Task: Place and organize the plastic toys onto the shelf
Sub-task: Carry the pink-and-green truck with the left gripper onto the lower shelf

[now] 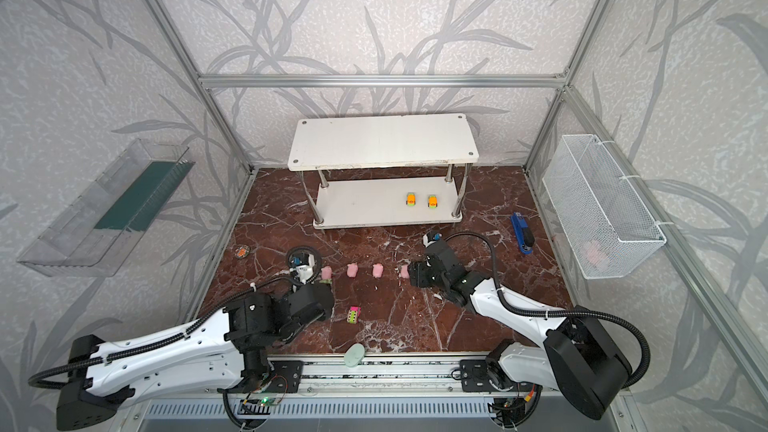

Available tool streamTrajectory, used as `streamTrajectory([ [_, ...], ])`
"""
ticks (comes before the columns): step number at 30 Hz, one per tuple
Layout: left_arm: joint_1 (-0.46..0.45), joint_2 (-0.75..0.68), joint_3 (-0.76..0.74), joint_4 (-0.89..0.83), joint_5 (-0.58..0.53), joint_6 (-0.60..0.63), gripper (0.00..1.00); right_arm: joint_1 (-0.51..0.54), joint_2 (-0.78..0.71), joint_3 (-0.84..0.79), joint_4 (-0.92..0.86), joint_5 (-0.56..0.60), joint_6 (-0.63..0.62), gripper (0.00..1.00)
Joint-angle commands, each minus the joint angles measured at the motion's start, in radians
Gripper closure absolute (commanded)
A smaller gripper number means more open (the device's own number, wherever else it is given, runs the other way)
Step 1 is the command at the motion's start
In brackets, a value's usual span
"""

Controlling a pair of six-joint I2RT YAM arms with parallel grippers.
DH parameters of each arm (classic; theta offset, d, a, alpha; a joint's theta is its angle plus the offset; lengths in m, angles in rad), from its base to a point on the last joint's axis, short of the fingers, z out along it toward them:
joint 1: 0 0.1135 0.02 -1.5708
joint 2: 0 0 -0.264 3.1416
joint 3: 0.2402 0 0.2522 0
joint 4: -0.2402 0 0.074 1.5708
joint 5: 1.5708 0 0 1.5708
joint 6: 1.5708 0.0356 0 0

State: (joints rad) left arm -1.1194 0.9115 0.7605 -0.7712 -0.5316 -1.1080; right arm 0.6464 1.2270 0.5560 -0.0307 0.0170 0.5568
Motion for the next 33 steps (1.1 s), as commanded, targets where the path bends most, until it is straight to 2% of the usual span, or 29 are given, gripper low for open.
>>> streamTrajectory([
  [1,0.057,0.064,0.081,0.012,-0.012,0.180,0.74,-0.009,-0.032,0.022,-0.027,0.001,-0.009,0.28],
  [5,0.134,0.192,0.157,0.168,0.049,0.305,0.74,-0.018,-0.060,0.032,-0.044,0.001,-0.013,0.28],
  [13,0.247,0.498,0.310,0.403,0.125,0.446,0.74,-0.052,-0.139,0.047,-0.103,0.017,-0.042,0.28],
  [20,0.276,0.697,0.448,0.489,0.070,0.531,0.74,-0.122,-0.216,0.018,-0.137,0.013,-0.071,0.28],
  [29,0.305,0.862,0.496,0.700,0.043,0.572,0.74,-0.192,-0.246,0.002,-0.157,-0.011,-0.098,0.28],
  [33,0.321,0.930,0.551,0.735,0.033,0.606,0.74,-0.206,-0.257,-0.001,-0.168,-0.012,-0.106,0.28],
])
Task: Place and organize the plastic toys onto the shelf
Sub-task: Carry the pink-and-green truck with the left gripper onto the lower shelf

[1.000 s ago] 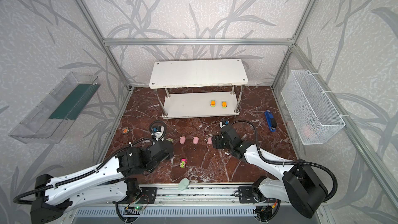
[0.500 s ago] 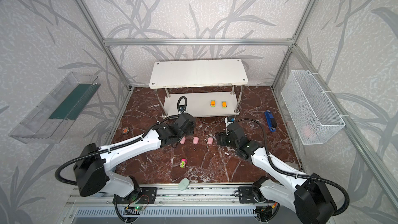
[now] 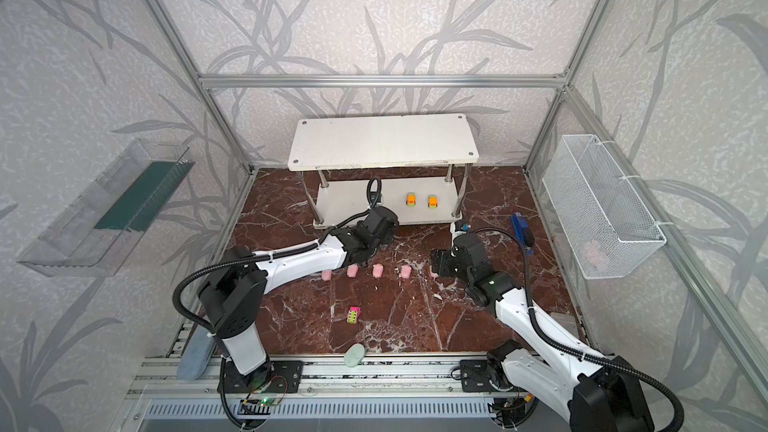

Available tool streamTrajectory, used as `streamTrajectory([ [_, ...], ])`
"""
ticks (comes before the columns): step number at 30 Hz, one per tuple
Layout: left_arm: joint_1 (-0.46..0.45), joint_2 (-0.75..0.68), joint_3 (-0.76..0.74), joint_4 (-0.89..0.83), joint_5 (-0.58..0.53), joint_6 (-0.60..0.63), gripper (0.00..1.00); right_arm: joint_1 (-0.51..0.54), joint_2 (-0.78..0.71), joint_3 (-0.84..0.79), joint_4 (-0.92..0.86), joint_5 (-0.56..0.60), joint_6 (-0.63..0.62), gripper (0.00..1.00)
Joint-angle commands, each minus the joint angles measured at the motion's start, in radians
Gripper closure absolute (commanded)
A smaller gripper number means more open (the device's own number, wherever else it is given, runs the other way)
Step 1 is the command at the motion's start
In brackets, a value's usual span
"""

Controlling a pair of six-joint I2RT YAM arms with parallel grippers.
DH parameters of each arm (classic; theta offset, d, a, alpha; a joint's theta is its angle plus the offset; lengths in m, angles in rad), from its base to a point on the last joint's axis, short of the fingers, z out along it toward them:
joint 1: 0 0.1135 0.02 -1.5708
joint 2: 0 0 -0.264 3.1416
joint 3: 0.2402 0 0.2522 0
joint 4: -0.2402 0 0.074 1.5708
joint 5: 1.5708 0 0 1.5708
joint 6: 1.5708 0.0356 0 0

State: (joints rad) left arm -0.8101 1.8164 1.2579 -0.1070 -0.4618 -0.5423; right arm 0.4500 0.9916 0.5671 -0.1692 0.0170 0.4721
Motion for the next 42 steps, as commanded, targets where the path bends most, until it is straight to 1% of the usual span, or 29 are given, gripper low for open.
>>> streamTrajectory([
  [1,0.017,0.041,0.069,0.075,-0.037,0.049,0.74,-0.015,-0.024,-0.012,-0.032,-0.012,-0.023,0.28],
  [7,0.059,0.107,0.135,0.066,-0.012,0.059,0.74,-0.038,-0.034,-0.019,-0.041,-0.017,-0.032,0.28],
  [19,0.107,0.189,0.191,0.046,0.028,0.053,0.74,-0.052,-0.030,-0.035,-0.029,-0.028,-0.027,0.28],
  [27,0.115,0.202,0.178,0.065,0.028,0.041,0.74,-0.055,-0.031,-0.044,-0.024,-0.031,-0.024,0.28],
  [32,0.122,0.212,0.157,0.117,0.026,0.049,0.74,-0.056,-0.030,-0.050,-0.017,-0.031,-0.021,0.28],
  [42,0.150,0.265,0.196,0.114,0.034,0.052,0.74,-0.061,-0.033,-0.060,-0.016,-0.031,-0.023,0.28],
])
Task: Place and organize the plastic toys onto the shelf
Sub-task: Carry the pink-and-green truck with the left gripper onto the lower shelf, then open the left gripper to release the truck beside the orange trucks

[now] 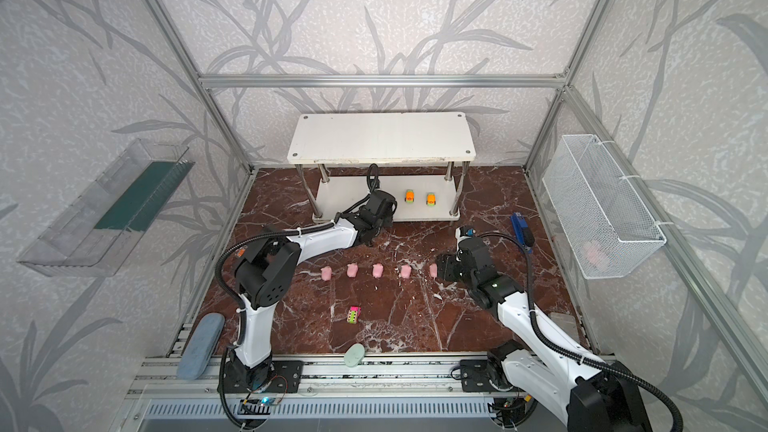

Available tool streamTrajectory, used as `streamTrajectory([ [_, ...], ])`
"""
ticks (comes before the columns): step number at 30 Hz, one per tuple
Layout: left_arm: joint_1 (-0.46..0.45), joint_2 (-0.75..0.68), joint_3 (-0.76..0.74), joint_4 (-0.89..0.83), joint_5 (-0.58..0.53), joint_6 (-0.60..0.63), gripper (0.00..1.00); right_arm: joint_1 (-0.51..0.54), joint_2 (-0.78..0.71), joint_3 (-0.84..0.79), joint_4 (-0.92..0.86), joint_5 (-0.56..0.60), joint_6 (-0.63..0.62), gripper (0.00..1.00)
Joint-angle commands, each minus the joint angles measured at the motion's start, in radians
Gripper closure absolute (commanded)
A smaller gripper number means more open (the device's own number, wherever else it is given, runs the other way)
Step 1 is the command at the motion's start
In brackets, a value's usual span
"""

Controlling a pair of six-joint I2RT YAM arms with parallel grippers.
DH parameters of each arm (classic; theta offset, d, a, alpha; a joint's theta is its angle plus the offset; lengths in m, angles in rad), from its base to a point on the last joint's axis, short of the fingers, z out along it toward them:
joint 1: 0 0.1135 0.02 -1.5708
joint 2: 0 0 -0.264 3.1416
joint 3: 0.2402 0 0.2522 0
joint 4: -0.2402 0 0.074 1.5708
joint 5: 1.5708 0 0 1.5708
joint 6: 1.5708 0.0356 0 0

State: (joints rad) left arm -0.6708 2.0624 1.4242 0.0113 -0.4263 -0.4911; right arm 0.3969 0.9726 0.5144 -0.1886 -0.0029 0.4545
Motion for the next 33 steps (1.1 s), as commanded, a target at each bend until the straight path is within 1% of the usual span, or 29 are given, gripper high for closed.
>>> streamTrajectory([
  [1,0.014,0.023,0.032,-0.007,-0.002,0.000,0.74,-0.007,-0.012,-0.007,0.003,-0.010,-0.005,0.28],
  [6,0.022,0.031,0.038,-0.011,0.009,-0.004,0.71,-0.009,-0.002,-0.007,0.013,-0.018,0.000,0.28],
  [9,0.027,0.029,0.037,-0.014,0.011,-0.007,0.67,-0.009,0.007,-0.008,0.020,-0.023,0.002,0.28],
  [19,0.032,0.005,0.023,0.001,0.014,-0.007,0.46,-0.009,0.021,-0.010,0.031,-0.026,0.006,0.28],
  [27,0.031,-0.065,-0.028,0.027,0.032,-0.023,0.39,-0.010,0.029,-0.013,0.039,-0.028,0.007,0.28],
  [33,0.031,-0.146,-0.111,0.044,0.076,-0.059,0.37,-0.010,0.034,-0.011,0.045,-0.031,0.010,0.28],
])
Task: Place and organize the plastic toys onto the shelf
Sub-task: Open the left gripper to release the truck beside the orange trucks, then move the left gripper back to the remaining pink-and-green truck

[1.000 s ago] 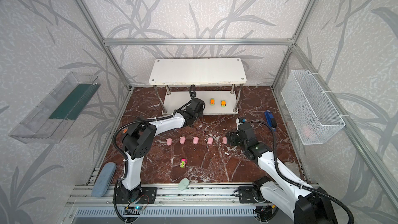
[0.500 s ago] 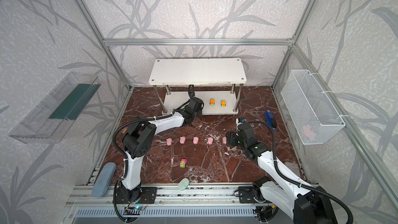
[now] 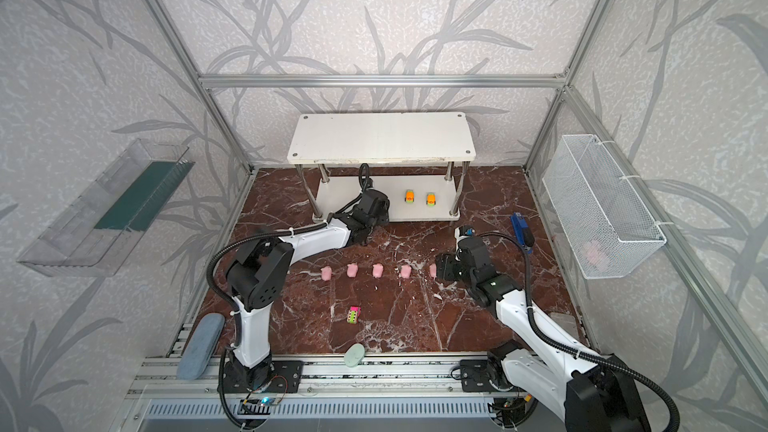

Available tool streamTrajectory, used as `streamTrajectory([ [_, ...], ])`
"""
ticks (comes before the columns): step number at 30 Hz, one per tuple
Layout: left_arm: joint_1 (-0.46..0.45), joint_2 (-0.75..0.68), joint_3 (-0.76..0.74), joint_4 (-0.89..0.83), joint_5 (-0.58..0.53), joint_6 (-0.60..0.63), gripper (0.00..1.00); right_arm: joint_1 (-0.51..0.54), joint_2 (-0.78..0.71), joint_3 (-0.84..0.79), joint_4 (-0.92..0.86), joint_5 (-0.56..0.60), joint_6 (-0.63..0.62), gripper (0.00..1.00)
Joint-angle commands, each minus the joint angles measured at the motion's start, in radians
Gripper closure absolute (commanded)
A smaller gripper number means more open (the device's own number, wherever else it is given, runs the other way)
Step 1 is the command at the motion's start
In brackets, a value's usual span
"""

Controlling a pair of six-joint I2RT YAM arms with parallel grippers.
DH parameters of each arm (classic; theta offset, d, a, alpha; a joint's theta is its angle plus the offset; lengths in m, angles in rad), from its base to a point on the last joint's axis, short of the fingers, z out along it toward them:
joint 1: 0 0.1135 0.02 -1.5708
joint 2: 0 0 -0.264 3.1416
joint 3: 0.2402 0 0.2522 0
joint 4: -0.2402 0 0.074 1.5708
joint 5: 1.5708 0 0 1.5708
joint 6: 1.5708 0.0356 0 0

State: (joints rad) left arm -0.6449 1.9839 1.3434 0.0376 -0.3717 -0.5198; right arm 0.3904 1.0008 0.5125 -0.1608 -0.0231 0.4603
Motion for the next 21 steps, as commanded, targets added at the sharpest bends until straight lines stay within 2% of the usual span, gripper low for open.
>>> streamTrajectory([
  [1,0.004,-0.082,-0.047,0.023,0.030,-0.038,0.36,-0.004,0.005,-0.010,0.018,-0.012,0.005,0.28],
  [12,-0.018,-0.247,-0.210,0.038,0.101,-0.102,0.35,-0.004,0.021,-0.008,0.032,-0.023,0.012,0.28],
  [21,-0.097,-0.457,-0.347,-0.074,0.055,-0.134,0.34,-0.004,0.030,-0.011,0.042,-0.033,0.023,0.28],
])
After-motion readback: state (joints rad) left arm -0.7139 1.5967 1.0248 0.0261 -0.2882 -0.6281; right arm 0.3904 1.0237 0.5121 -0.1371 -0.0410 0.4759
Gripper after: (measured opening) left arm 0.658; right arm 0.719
